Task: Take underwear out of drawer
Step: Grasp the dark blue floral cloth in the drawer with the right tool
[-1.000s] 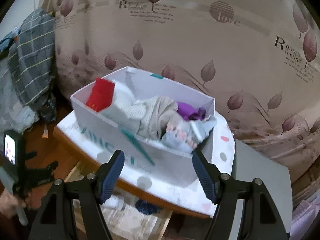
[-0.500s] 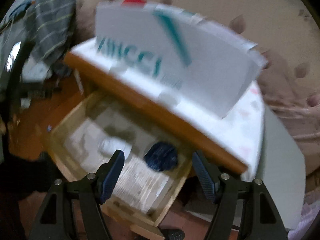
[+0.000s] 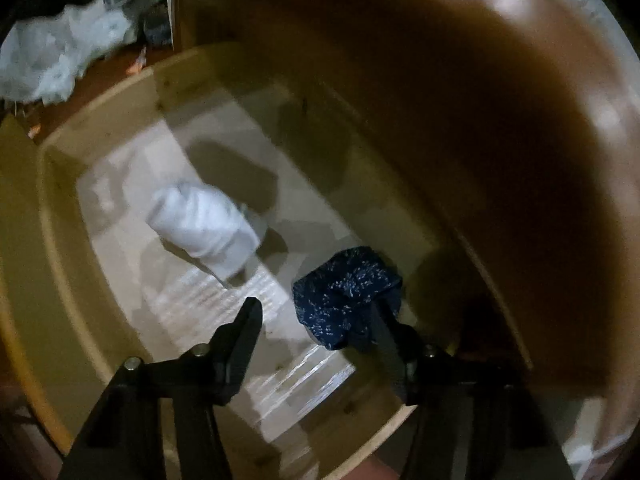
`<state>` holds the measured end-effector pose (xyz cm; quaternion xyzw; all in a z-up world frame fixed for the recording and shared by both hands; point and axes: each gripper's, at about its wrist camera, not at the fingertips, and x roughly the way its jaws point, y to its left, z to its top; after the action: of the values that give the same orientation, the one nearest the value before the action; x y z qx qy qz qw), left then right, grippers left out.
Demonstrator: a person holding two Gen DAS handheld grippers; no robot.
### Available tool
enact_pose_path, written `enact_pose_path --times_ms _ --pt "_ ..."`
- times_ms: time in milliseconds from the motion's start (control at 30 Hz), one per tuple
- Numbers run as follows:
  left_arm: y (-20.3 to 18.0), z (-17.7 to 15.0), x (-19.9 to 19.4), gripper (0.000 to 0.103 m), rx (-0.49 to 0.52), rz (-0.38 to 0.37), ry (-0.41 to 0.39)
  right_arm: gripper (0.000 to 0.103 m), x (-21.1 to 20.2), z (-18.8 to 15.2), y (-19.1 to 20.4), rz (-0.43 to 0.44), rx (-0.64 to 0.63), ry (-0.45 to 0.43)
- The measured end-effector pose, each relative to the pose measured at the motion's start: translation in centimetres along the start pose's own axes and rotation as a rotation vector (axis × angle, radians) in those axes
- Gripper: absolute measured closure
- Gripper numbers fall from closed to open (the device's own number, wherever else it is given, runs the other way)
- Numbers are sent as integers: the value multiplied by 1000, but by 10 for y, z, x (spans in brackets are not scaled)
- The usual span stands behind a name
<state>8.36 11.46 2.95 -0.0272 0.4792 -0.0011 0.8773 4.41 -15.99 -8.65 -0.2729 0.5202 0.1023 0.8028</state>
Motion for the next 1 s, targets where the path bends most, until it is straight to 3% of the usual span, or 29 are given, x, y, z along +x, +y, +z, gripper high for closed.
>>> enact_pose_path --times_ms 167,333,433,500,633,733,900,1000 --pt "3 0 5 12 -22 -11 21 47 32 -3 13 -84 -134 6" --pt "-1 0 7 12 -8 -13 27 48 68 -5 10 -105 -133 39" --pt "-4 -2 7 12 8 -8 29 49 87 -7 3 -75 -98 73" --pt "-4 -1 7 12 6 -4 28 63 91 -8 -4 -42 -46 76" --pt "-4 -2 6 12 1 -6 29 80 94 -13 -12 51 19 98" --pt "-4 -2 6 12 4 -9 29 83 87 -17 -9 174 52 105" --pt "-4 -2 4 12 5 -18 30 82 75 -21 8 254 -48 110" --pt "-4 -3 5 12 5 -20 34 54 72 -19 14 204 -99 101"
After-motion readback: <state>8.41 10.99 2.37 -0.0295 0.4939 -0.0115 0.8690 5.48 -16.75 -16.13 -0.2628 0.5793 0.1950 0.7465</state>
